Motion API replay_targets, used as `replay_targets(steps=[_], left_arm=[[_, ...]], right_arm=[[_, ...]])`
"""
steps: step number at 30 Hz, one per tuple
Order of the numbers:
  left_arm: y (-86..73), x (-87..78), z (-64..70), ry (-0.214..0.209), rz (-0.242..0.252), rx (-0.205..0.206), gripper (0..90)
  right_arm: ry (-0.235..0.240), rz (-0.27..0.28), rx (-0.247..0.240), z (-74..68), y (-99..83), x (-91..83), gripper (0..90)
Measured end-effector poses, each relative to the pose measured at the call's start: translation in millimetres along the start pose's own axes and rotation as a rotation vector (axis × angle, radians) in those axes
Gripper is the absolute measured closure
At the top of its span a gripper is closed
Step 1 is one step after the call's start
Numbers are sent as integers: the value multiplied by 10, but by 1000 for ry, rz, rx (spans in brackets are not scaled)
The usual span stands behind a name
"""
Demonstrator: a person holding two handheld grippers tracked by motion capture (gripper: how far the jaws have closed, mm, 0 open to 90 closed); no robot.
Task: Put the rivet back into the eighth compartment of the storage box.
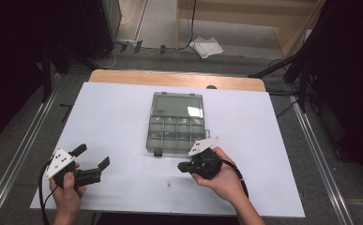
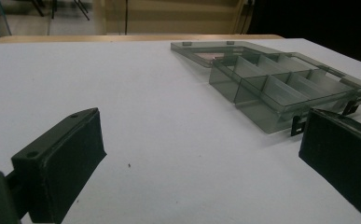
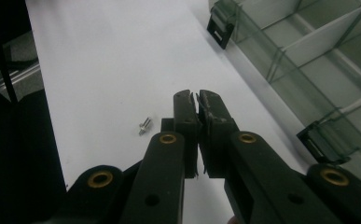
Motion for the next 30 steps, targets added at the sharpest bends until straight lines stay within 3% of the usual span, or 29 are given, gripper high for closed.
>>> replay_targets(steps=[30], left_arm=[[-3,3,8,-2,-11,5,0]], right_arm=[[-34,42,50,327,98,-331,879]])
Point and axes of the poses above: each handheld gripper's, and its own axes: x roughly forward along the jaws, y roughly out of its top, z roughly to its right, the point moved 2 cm from there along x, roughly forward along the jaws, and after that the axes turned 14 degrees about -z, right-handed, at the moved point
